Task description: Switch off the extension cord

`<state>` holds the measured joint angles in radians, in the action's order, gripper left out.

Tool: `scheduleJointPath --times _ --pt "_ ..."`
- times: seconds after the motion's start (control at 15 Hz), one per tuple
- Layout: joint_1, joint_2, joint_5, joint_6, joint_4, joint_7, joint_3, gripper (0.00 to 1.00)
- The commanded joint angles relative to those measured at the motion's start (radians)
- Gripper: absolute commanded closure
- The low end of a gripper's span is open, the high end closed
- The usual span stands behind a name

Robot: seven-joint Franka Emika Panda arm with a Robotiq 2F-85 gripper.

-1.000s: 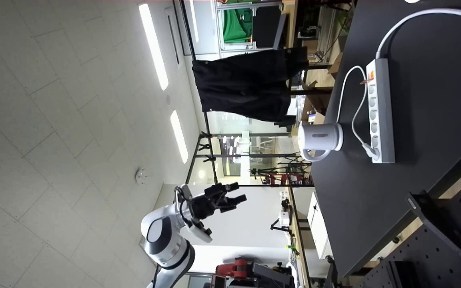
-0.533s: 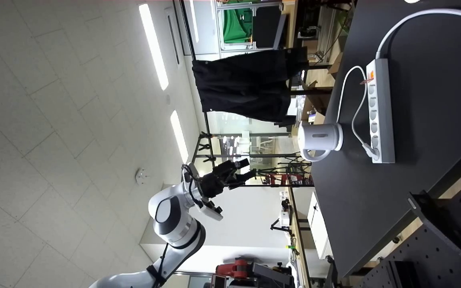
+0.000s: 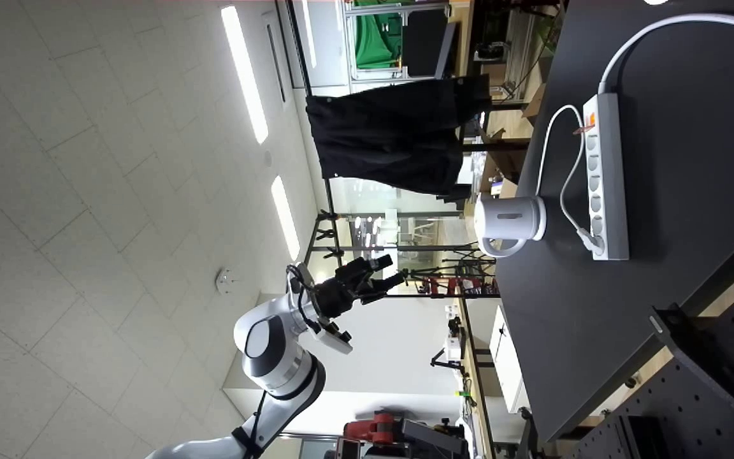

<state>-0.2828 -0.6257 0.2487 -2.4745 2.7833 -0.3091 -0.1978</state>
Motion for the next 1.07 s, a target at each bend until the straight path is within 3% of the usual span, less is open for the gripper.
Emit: scheduleJointPath --times 0.0,0.2,0.6,0.8,1.0 --pt "0.019 0.002 0.018 0.006 -0.002 -0.012 0.021 0.00" --pt "0.019 0.012 0.021 0.001 -0.009 0.005 0.029 0.00" --pt "-0.080 0.153 0.135 -0.087 -0.109 0.026 0.082 0.00" --pt "-0.115 0.261 0.168 -0.172 -0.181 0.040 0.133 0.00" --pt "-0.157 0.373 0.183 -0.288 -0.255 -0.044 0.151 0.00"
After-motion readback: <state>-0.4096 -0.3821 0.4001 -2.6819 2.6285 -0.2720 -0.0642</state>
